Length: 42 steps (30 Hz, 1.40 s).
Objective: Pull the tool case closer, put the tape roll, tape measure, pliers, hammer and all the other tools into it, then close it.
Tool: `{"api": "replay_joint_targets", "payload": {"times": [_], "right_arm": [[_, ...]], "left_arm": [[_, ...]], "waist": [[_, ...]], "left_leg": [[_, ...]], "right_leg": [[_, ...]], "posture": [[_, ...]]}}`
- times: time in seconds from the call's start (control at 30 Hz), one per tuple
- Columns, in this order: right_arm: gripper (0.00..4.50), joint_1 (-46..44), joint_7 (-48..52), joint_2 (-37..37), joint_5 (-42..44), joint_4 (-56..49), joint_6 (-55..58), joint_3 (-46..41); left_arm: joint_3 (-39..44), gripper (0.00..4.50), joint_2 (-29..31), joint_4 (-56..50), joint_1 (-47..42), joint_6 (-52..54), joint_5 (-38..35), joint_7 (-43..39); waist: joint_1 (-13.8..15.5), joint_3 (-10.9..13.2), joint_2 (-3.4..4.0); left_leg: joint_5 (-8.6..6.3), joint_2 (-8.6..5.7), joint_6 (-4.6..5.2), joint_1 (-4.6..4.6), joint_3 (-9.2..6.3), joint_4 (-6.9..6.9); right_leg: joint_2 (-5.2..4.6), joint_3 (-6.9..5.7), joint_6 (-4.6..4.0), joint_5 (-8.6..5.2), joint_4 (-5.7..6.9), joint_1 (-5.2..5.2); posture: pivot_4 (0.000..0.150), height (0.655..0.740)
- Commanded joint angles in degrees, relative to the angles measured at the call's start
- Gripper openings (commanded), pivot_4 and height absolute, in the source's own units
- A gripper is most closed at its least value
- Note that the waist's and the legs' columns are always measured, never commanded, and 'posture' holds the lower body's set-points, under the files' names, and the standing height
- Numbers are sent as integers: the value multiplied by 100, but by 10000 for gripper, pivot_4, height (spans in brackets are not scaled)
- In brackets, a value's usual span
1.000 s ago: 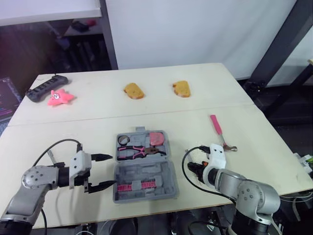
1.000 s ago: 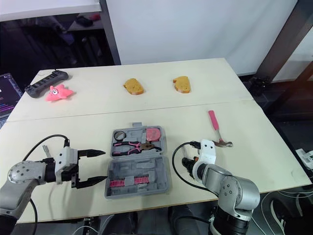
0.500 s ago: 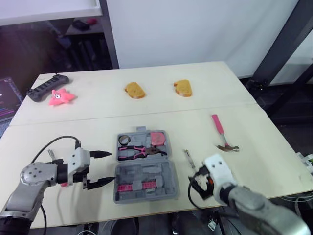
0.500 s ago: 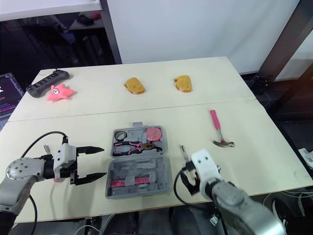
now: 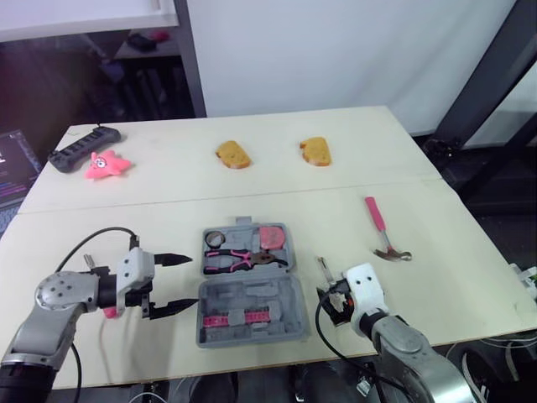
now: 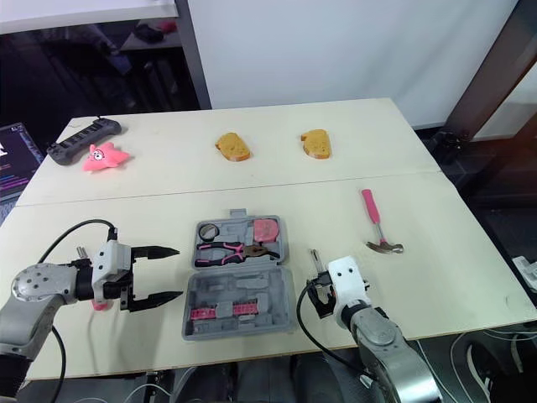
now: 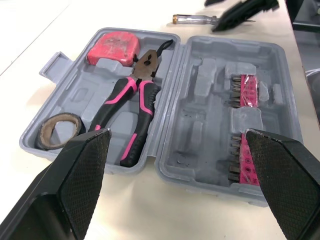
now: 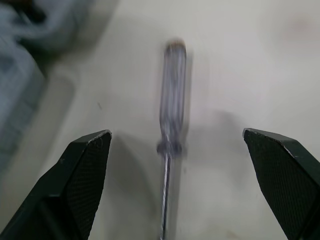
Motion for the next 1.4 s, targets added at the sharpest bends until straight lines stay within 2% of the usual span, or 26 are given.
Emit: {"api": "replay_joint_targets", "payload": {"times": [0.03, 0.07, 0.17, 0.4, 0.43, 0.67, 0.8, 0.93, 1.03, 1.1, 1.23, 1.4], "right_arm": [[44824, 101, 115, 65, -102, 121, -84, -8], [44824, 126, 145, 78, -111, 165, -103, -9], [36484, 135, 204, 120, -168, 232, -162, -5], [3734, 92, 277, 179, -336, 264, -113, 99], [132, 104, 282, 189, -350, 254, -107, 106], [132, -61, 409, 10, -595, -79, -131, 128], [132, -690, 1062, -764, -452, -1186, 555, -16], [132, -2693, 2965, -2369, 798, -2118, 2193, 165], [132, -3957, 3619, -2873, 1084, -1980, 2773, 950], [132, -5079, 3866, -2723, 950, -1482, 3017, 1780], [132, -6511, 4114, -1867, 776, -391, 3212, 3013], [132, -7152, 4174, -1030, 746, 443, 3461, 3738]], "left_arm": [[31, 45000, 43, -82, 0, -51, 13, -15], [38, 45000, 47, -102, 23, -50, 13, -9], [51, 45000, 51, -132, 61, -41, 10, 8], [60, 45000, 73, -150, 67, -9, 6, 27], [64, 45000, 76, -152, 65, 0, 0, 26], [118, 45000, 80, -134, 56, 36, -19, 76], [233, 45000, 151, -42, 18, 97, -55, 104], [340, 45000, 284, 231, -6, 25, -82, -61], [339, 45000, 331, 397, 1, -72, -64, -188], [363, 45000, 341, 499, 7, -108, -76, -280], [440, 45000, 410, 805, 99, -335, -41, -501], [510, 45000, 479, 924, 265, -540, -36, -628]], "waist": [[-6, -1, -1], [-9, -1, -1], [-11, -1, -1], [-9, -2, -3], [-8, -3, -4], [-8, -2, -3], [-20, 3, 5], [-61, 18, 29], [-17, 15, 25], [-6, 19, 31], [-49, 24, 36], [-19, 23, 36]], "left_leg": [[0, 0, 0, 1, -1, 0], [0, 0, 0, 1, -1, 0], [0, 0, 0, 1, -1, 0], [0, 0, 0, 2, -1, 2], [0, 0, 0, 2, -1, 2], [0, 0, 0, 2, -1, 2], [0, -8, 0, -2, 0, 6], [0, -3, 0, 5, 3, 10], [-2, 11, 4, 5, -16, -1], [-10, 20, 19, -4, -29, -3], [-12, 21, 22, -13, -14, 2], [-12, 17, 22, -20, -14, 0]], "right_leg": [[1, 0, -1, 0, 0, 0], [2, 0, -1, 0, 0, 1], [2, 0, 0, 0, 1, 1], [0, 0, 0, 0, 1, 3], [0, 0, 0, 0, 1, 3], [0, 0, 0, 0, 1, 3], [-7, 1, 0, 1, 1, 1], [-3, 0, -2, 4, 5, -1], [12, -20, -8, 2, 4, -1], [21, -32, -19, -4, 3, -4], [20, -22, -25, 1, 7, -22], [7, -29, -25, 2, 8, -27]], "posture": [[1500, 7400], [1500, 7400], [1500, 7400], [1500, 7400], [1500, 7400], [1500, 7400], [1500, 7400], [1500, 7400], [1500, 7400], [1500, 7400], [1500, 7400], [1500, 7400]]}}
